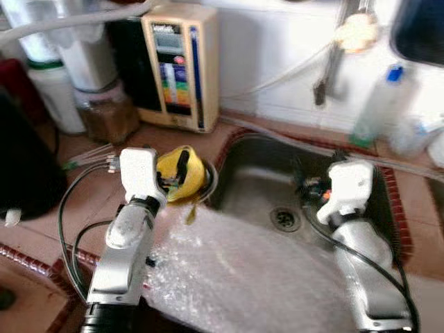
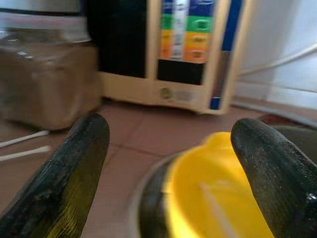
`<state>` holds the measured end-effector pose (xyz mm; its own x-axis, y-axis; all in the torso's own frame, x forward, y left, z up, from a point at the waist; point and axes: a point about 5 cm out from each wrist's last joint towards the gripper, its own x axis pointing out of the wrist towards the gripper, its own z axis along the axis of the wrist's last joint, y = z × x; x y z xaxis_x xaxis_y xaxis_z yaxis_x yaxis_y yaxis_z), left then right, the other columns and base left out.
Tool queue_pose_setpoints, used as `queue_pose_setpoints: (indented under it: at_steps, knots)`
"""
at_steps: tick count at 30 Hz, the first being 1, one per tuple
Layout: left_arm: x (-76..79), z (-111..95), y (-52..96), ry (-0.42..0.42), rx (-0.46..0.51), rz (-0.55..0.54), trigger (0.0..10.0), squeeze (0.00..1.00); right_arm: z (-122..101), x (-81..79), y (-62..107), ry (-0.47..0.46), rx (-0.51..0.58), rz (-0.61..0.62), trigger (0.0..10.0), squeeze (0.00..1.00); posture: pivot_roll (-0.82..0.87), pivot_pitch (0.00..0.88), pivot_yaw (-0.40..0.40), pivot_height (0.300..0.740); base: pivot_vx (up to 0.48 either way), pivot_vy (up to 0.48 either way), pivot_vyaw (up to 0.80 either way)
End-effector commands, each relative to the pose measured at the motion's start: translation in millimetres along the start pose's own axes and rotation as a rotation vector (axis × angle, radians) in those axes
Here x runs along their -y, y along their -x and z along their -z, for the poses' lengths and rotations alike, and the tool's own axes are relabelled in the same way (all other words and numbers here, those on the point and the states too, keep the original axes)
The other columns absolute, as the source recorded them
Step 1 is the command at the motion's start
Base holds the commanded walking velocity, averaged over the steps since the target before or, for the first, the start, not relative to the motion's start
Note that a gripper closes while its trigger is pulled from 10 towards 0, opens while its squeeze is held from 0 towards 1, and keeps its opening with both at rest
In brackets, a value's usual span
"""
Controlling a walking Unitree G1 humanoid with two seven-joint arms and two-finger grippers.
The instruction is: Kitchen organization
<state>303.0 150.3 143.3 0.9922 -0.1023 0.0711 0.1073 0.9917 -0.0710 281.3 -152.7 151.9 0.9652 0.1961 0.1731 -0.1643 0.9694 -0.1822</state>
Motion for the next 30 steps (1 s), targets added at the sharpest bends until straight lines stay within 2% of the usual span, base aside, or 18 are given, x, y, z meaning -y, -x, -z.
queue_pose_setpoints:
  at_steps: [1, 8, 18, 30]
  knots:
    - [5.2, 3.5, -1.4, 0.010, -0.026, 0.018, 10.0, 0.00, 0.1, 7.9, 0.7, 0.015, -0.004, 0.018, 10.0, 0.00, 0.00, 0.000, 0.025, 0.740, 0.000, 0.000, 0.00]
    - [3.9, 6.8, -1.7, -0.002, -0.050, 0.006, 10.0, 0.00, 0.3, 8.4, 0.9, 0.017, -0.006, 0.022, 10.0, 0.00, 0.00, 0.000, 0.026, 0.740, 0.000, 0.000, 0.00]
    - [3.3, 6.1, -1.1, -0.061, -0.045, 0.016, 10.0, 0.00, -1.6, 6.8, -0.2, 0.016, 0.003, 0.013, 10.0, 0.00, 0.00, 0.000, 0.024, 0.740, 0.000, 0.000, 0.00]
    - [4.9, 7.6, -1.2, -0.063, -0.053, 0.017, 10.0, 0.00, -1.5, 5.9, -0.5, 0.019, -0.001, 0.006, 10.0, 0.00, 0.00, 0.000, 0.022, 0.740, 0.000, 0.000, 0.00]
